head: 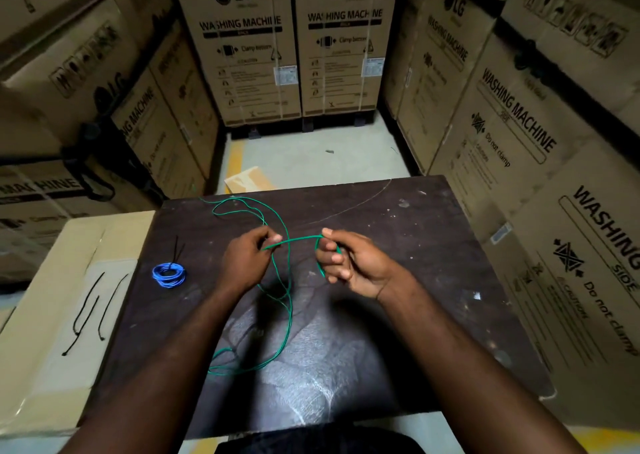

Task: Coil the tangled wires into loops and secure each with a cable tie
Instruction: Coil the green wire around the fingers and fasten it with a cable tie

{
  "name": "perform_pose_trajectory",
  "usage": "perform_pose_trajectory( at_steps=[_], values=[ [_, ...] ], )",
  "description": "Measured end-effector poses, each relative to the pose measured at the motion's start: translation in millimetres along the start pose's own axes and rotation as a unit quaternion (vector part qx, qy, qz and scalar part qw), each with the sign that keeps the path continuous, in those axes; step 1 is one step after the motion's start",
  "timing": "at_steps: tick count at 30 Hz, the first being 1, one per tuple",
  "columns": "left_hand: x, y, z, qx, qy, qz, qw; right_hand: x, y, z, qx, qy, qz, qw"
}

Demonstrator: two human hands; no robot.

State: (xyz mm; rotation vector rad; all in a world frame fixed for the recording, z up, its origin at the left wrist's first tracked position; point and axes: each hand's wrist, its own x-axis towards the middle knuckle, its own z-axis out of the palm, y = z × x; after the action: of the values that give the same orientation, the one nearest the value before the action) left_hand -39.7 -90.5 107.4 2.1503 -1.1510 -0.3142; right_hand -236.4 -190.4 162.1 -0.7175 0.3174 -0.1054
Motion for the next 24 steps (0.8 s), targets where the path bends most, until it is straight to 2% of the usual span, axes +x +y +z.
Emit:
perform_pose_trajectory(
  at_steps=[4,6,8,12,13,14,15,17,18,22,24],
  values=[
    [-8,-5,3,0.047,-0.003,0.111,0.993,0,-15,-2,0.131,-0.039,-0.066,0.988],
    [-12,-12,3,0.026,-0.005,0.116,0.993,3,-21,-4,0.156,-0.028,-0.092,0.983],
    [-14,-15,4,0.020,-0.018,0.101,0.995,7,-22,-6,0.172,-0.018,-0.111,0.979],
    [-17,-20,2,0.103,-0.020,0.023,0.994,11,-26,-11,0.227,-0.024,-0.146,0.963],
    [-18,-22,2,0.073,-0.030,0.006,0.997,12,-28,-11,0.224,-0.015,-0.156,0.962],
    [-19,-21,1,-0.007,-0.053,-0.018,0.998,11,-31,-12,0.222,-0.001,-0.166,0.961],
    [-21,-17,0,-0.126,-0.085,-0.053,0.987,11,-34,-13,0.223,0.013,-0.181,0.958],
    [-26,-7,-3,-0.349,-0.112,-0.140,0.920,9,-40,-17,0.237,0.038,-0.214,0.947],
    [-28,-4,-6,-0.408,-0.102,-0.168,0.891,9,-42,-20,0.247,0.048,-0.224,0.941],
    [-28,0,-14,-0.502,-0.090,-0.225,0.830,8,-44,-24,0.275,0.057,-0.230,0.932],
    [-26,-4,-13,-0.557,-0.092,-0.249,0.787,8,-45,-20,0.275,0.048,-0.240,0.930]
  ],
)
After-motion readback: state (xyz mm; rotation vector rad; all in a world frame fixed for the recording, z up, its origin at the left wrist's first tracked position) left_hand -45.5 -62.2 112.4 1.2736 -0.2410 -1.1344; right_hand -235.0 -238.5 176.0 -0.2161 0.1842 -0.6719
